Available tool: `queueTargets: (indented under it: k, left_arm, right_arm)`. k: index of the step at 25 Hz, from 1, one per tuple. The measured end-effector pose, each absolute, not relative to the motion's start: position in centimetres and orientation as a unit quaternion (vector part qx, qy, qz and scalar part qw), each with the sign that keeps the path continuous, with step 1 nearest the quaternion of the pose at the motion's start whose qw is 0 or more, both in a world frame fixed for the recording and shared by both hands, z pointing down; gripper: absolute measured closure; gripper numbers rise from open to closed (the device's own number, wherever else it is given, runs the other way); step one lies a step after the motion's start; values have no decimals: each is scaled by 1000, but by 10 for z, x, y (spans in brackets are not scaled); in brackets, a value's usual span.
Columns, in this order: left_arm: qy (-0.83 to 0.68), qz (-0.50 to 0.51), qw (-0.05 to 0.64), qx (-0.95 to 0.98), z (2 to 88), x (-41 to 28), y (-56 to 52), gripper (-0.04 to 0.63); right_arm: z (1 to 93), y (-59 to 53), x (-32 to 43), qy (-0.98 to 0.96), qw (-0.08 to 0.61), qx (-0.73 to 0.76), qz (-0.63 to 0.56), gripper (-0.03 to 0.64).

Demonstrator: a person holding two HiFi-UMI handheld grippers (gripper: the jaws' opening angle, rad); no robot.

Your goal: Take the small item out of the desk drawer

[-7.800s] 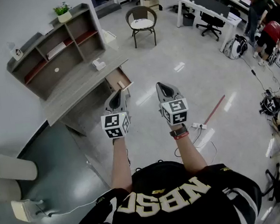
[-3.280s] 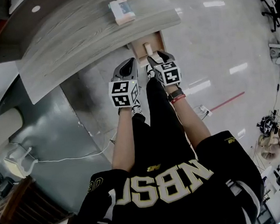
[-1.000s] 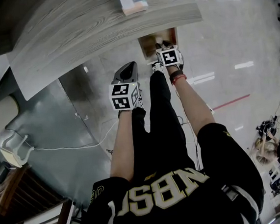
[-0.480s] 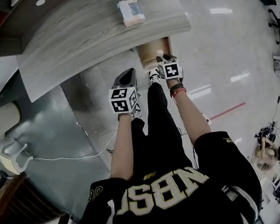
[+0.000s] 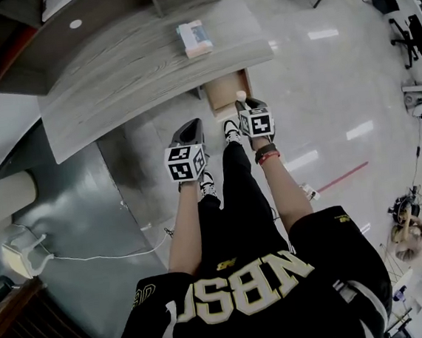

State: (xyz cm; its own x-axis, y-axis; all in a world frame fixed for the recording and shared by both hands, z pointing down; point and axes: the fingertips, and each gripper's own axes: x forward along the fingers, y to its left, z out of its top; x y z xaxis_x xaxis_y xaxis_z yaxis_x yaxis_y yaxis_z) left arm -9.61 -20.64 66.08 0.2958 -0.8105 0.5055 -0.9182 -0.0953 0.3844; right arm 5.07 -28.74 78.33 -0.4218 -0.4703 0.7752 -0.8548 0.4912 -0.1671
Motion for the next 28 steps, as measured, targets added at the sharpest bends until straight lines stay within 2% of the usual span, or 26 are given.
queueTargets:
  k: [10,28]
  left_arm:
    - [-595,74,279,750,612,-104,-198,589]
    - [-613,36,140,777,483,-131,-206,589]
  right_arm:
    - [699,-281,50,-822,297,428,229,486]
    - [527,-267,38,-859,160,463,151,486]
